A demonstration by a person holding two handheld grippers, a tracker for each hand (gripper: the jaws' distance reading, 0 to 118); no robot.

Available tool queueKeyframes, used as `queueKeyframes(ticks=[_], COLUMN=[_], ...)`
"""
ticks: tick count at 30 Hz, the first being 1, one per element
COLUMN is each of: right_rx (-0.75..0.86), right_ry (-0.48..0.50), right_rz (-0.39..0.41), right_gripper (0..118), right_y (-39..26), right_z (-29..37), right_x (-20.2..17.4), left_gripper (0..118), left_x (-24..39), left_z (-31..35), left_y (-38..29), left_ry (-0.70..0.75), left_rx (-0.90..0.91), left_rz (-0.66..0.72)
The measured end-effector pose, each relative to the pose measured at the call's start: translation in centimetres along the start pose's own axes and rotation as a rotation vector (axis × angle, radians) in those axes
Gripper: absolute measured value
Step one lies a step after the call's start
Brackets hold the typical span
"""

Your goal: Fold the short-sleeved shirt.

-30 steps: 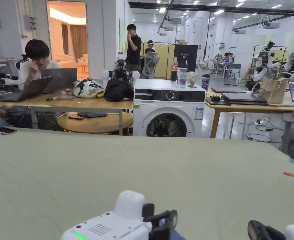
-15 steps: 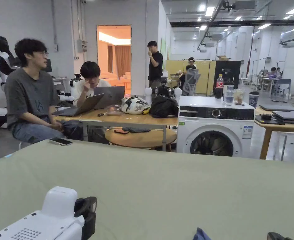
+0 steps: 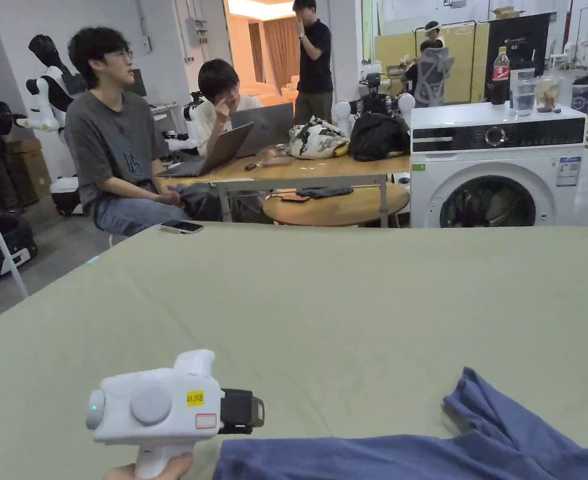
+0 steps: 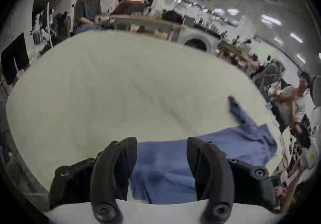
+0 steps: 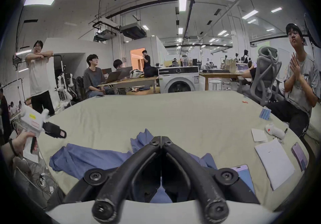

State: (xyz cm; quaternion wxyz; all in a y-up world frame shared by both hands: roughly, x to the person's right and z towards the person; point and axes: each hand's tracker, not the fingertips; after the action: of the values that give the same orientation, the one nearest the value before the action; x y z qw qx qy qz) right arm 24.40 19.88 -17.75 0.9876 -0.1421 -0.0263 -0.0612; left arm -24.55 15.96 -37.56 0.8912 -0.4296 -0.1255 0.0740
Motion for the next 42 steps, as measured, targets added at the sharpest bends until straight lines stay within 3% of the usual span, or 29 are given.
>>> queueKeyframes(ticks=[4, 7, 10, 12, 13, 14, 16, 17, 19, 20, 23, 28, 29, 31, 32, 33, 34, 35, 37, 38, 42], right_rx=[-0.024, -0.036, -0.05, -0.065, -0.076, -0.086, -0.111, -0.123, -0.17, -0.197, -0.269, -0.371, -0.389, -0.388, -0.389, -0.381, -0.374, -0.377, -0.392, -0.392, -0.329], right_ry=[-0.031, -0.057, -0.079, -0.089, -0.093, -0.099, -0.139, -0.178, -0.226, -0.237, -0.317, -0.378, -0.377, -0.282, -0.274, -0.291, -0.278, -0.256, -0.142, -0.186, -0.163], right_rz=[-0.013, -0.028, -0.027, -0.029, -0.033, -0.033, -0.033, -0.029, -0.015, -0.018, -0.088, -0.271, -0.305, -0.39, -0.389, -0.361, -0.336, -0.325, -0.382, -0.367, -0.31], right_gripper=[0, 0, 0, 0, 0, 0, 0, 11, 52, 62, 62, 59, 52, 45, 41, 30, 10, 4, 4, 4, 4], right_y=[-0.5, -0.8, -1.3, -1.8, -2.1, -2.5, -3.2, -3.6, -4.7, -5.1, -6.8, -10.2, -10.6, -11.4, -11.5, -11.5, -11.0, -10.7, -10.8, -10.8, -7.9], right_z=[0.4, 0.6, 0.7, 0.8, 0.8, 0.8, 1.0, 1.1, 1.0, 0.9, 0.6, -1.8, -2.3, -3.1, -3.4, -3.5, -3.3, -3.3, -3.9, -4.0, -1.7], right_x=[1.4, 2.3, 2.8, 2.9, 3.0, 3.1, 3.3, 3.5, 4.1, 4.5, 6.3, 9.8, 10.3, 11.2, 11.4, 11.4, 10.9, 10.9, 11.2, 11.2, 10.6], left_gripper=[59, 52, 36, 33, 23, 6, 0, 0, 0, 0, 0, 0, 0, 0, 0, 0, 0, 0, 0, 0, 0], left_x=[-1.5, -1.8, 0.2, 0.0, 0.0, 0.1, 0.3, 0.4, 0.3, 1.5, 1.7, 2.8, 3.1, 3.5, 3.5, 3.6, 3.9, 4.1, 3.8, 3.9, 3.1], left_z=[-4.0, -6.1, -5.1, -5.9, -6.1, -6.1, -6.2, -6.4, -6.5, -5.6, -5.1, -4.1, -3.9, -3.5, -3.6, -3.5, -3.4, -3.2, -3.2, -2.8, 1.3], left_y=[-1.0, -1.5, -2.2, -1.5, -1.2, -1.1, -1.0, -1.0, -1.2, -1.7, -2.0, -2.4, -2.4, -2.8, -2.5, -2.6, -2.7, -2.9, -2.8, -2.9, -2.3], left_ry=[0.06, 0.097, 0.145, 0.157, 0.159, 0.155, 0.141, 0.144, 0.147, 0.148, 0.136, 0.12, 0.118, 0.118, 0.118, 0.121, 0.123, 0.124, 0.121, 0.115, 0.059], left_rx=[-0.107, -0.155, -0.134, -0.157, -0.16, -0.159, -0.164, -0.18, -0.179, -0.176, -0.173, -0.169, -0.167, -0.163, -0.161, -0.156, -0.151, -0.145, -0.127, -0.102, 0.146], left_rz=[0.034, 0.022, -0.06, -0.127, -0.138, -0.135, -0.129, -0.132, -0.141, -0.133, -0.128, -0.109, -0.107, -0.112, -0.115, -0.119, -0.123, -0.128, -0.134, -0.136, -0.121])
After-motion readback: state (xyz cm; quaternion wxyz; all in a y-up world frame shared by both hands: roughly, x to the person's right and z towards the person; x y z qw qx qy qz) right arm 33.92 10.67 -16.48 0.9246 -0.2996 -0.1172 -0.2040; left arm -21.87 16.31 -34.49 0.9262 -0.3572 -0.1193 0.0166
